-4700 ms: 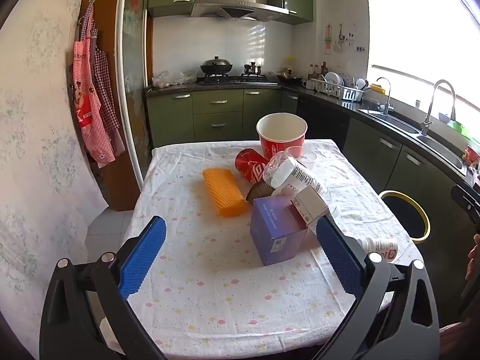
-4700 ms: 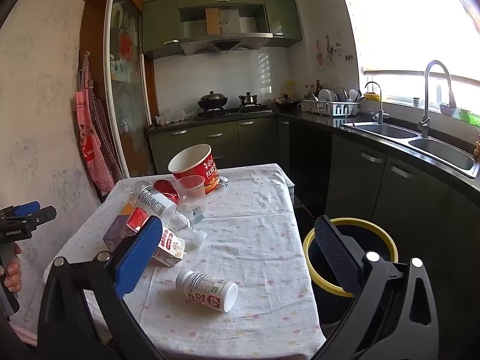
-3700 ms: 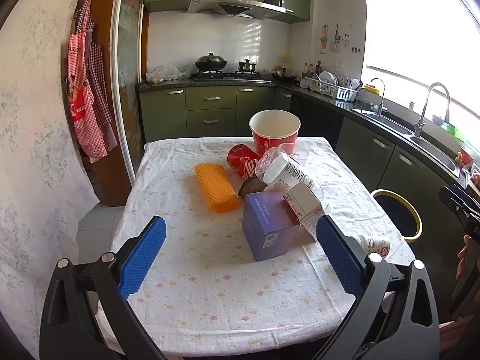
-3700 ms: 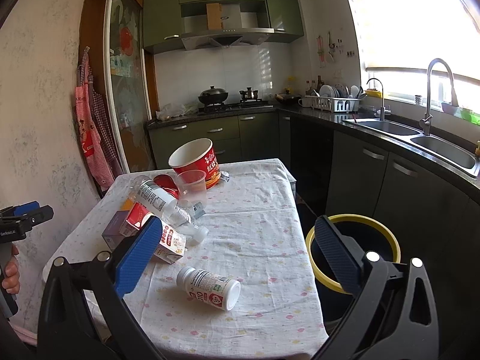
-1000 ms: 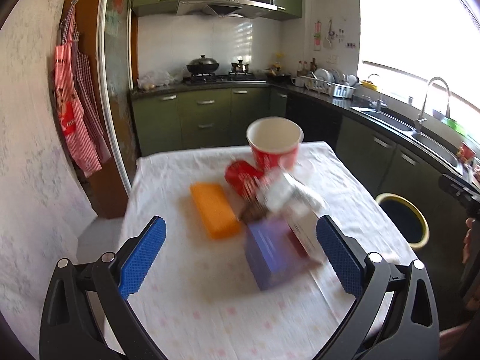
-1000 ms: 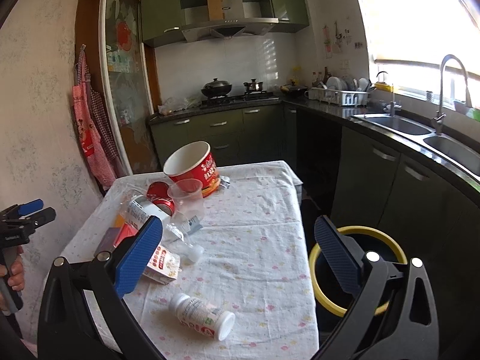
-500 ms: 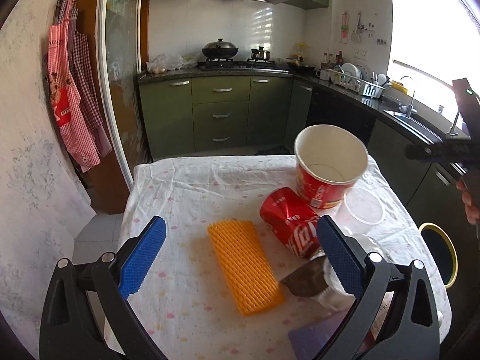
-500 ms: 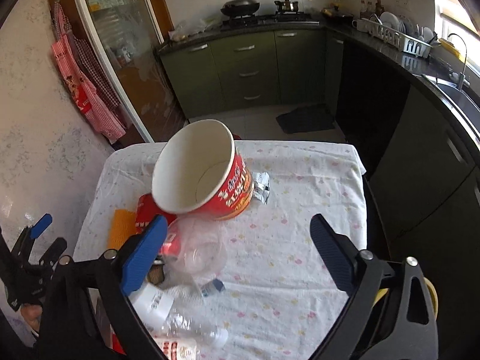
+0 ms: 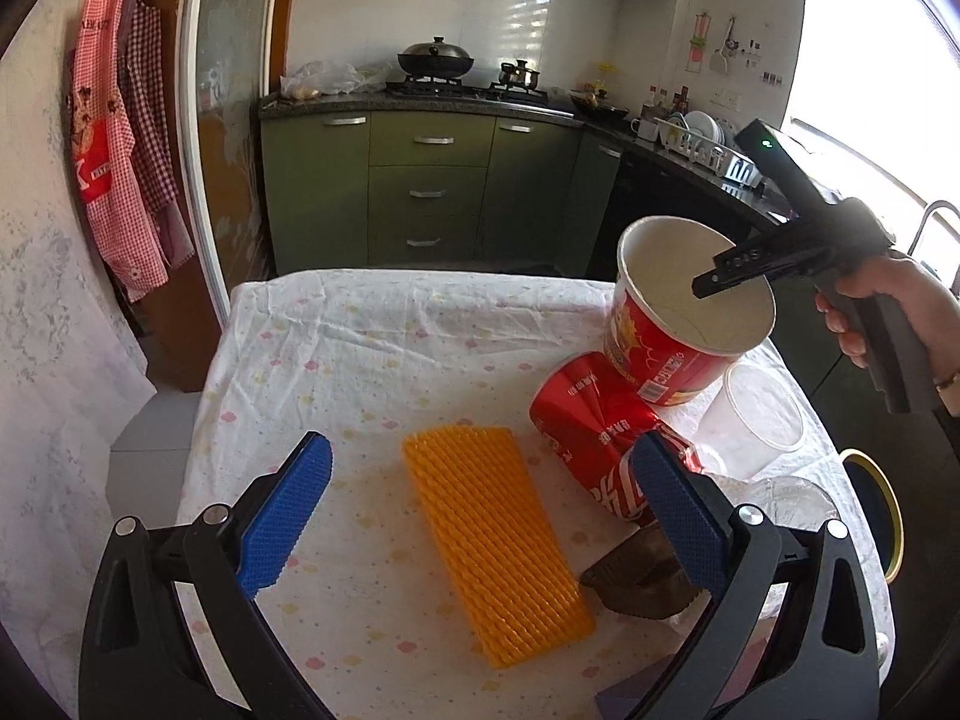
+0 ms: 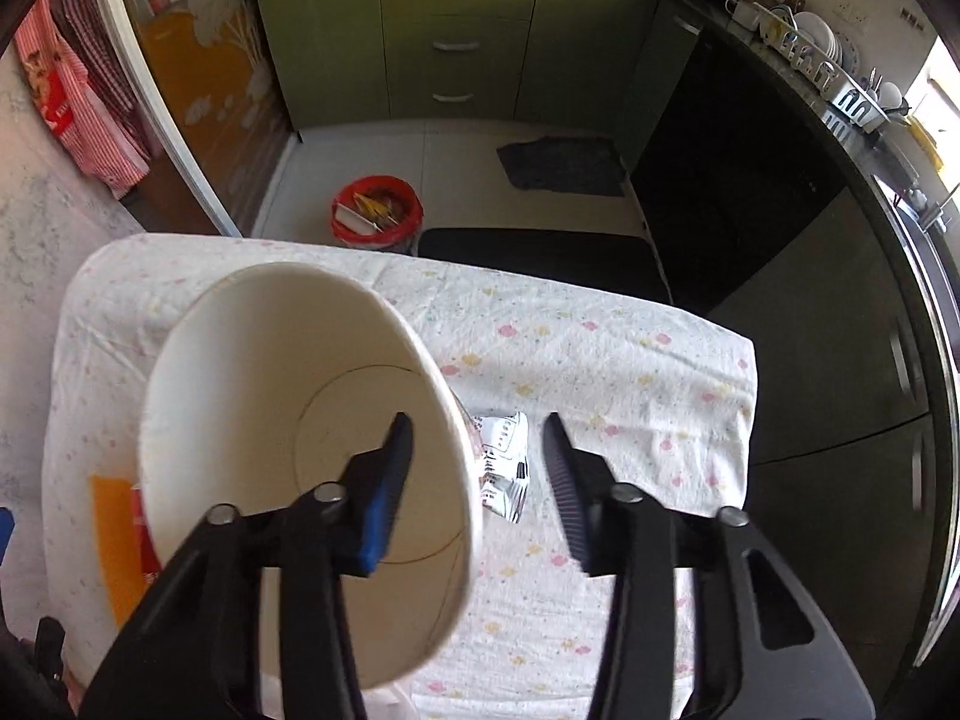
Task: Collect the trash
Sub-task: 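Reach the right gripper to the red-and-white paper bucket and grasp its rim, then carry the paper bucket with the right gripper over the yellow-rimmed bin and release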
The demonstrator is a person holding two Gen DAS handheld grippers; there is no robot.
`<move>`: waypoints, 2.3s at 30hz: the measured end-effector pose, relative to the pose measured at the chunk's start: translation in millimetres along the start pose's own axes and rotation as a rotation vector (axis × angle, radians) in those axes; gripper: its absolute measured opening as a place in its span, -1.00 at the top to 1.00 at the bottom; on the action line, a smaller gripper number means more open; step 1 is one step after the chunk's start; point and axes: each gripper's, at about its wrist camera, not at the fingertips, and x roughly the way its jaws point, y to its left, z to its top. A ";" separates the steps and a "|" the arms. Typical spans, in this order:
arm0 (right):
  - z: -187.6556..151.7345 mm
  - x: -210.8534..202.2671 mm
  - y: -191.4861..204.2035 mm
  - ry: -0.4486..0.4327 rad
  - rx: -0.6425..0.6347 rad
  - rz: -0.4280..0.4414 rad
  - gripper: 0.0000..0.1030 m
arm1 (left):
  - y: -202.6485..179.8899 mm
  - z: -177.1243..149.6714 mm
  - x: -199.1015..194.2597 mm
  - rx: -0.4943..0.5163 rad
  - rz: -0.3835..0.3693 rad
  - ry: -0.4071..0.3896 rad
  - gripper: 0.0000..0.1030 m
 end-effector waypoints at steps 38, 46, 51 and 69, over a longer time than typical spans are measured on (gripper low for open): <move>-301.3 -16.5 -313.7 0.101 0.671 0.074 0.83 | -71.2 -35.2 -96.7 0.099 -0.040 0.004 -0.93; -317.3 20.8 -319.9 0.122 0.679 0.123 0.30 | -91.5 -40.5 -106.6 0.130 -0.040 0.040 -0.93; -322.6 12.0 -315.6 0.068 0.666 0.128 0.23 | -109.6 -45.5 -109.9 0.170 -0.065 0.061 -0.93; -318.4 -28.4 -264.3 -0.005 0.546 0.225 0.08 | -196.1 -90.6 -108.5 0.971 -0.383 0.085 -0.89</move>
